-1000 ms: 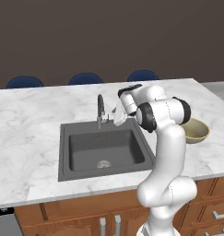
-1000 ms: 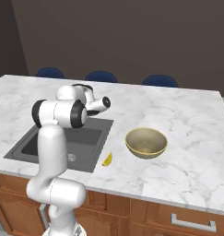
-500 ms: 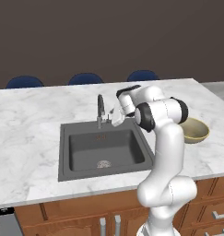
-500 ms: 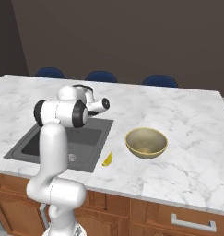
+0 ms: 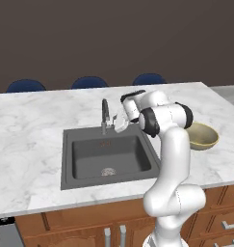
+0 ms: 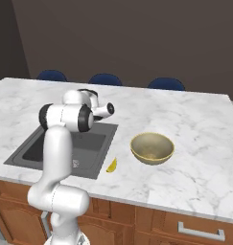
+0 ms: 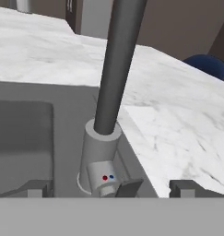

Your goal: Turn on the sink faucet. Then move the lemon wedge from the counter to the sink. Turn off the sink. Move the vegetable from the sink to the pot next to the stove. Finally move the pot to the front left burner.

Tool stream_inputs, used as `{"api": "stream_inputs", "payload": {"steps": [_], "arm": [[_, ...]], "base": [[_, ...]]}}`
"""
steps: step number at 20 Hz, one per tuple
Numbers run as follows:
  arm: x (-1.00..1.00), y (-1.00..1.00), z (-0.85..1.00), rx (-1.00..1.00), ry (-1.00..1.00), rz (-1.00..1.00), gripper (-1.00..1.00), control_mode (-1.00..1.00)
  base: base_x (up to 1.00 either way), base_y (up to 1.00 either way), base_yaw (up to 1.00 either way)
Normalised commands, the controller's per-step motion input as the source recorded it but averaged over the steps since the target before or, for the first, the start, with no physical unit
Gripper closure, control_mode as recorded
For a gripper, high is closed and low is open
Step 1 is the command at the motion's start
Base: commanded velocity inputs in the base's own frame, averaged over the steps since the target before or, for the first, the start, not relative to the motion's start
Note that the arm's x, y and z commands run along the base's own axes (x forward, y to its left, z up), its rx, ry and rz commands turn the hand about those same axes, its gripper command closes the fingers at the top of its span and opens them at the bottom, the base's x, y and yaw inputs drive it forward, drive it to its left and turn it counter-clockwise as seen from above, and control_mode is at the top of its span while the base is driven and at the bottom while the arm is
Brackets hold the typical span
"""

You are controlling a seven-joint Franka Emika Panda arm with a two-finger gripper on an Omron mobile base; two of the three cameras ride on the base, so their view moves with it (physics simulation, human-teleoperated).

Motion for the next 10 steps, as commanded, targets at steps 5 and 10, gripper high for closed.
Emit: {"api": "stream_inputs", "payload": {"steps": [5,10], "arm": [[0.24,0.03,-0.09,0.03,0.04,0.01,-1.0,-1.0],[0.28,0.0,-0.1,0.05,0.03,0.02,-1.0,-1.0]], "base": [[0.0,0.0,0.0],[0.0,0.0,0.0]]}}
